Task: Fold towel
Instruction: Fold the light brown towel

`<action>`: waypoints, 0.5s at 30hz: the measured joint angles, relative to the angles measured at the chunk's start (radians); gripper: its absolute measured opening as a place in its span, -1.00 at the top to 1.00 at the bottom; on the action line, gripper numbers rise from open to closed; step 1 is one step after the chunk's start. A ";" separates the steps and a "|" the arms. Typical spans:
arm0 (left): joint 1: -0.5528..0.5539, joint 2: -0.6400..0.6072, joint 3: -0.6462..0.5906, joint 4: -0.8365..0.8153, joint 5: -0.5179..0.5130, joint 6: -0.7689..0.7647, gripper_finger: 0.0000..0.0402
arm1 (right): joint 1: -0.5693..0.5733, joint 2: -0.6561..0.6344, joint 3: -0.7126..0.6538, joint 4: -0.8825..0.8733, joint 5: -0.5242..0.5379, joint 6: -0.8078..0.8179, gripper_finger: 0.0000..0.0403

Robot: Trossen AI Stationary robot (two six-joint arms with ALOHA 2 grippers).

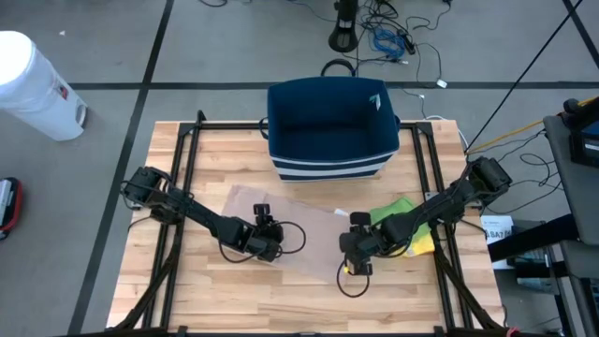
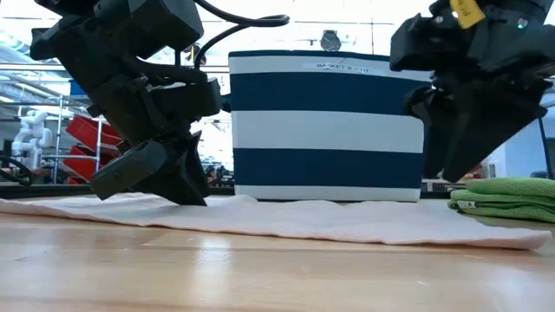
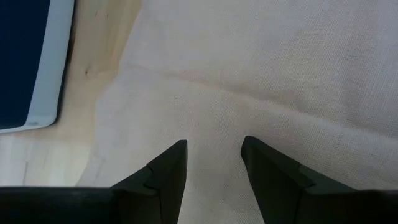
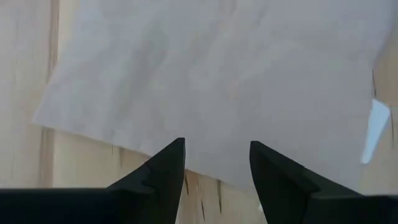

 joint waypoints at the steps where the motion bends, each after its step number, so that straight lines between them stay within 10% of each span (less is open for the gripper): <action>1: 0.000 0.000 0.000 0.000 0.000 0.000 0.14 | -0.003 -0.002 -0.007 0.015 0.001 0.005 0.17; 15: 0.000 0.000 0.000 0.003 -0.001 0.002 0.14 | -0.017 -0.002 -0.160 0.208 -0.037 0.120 0.17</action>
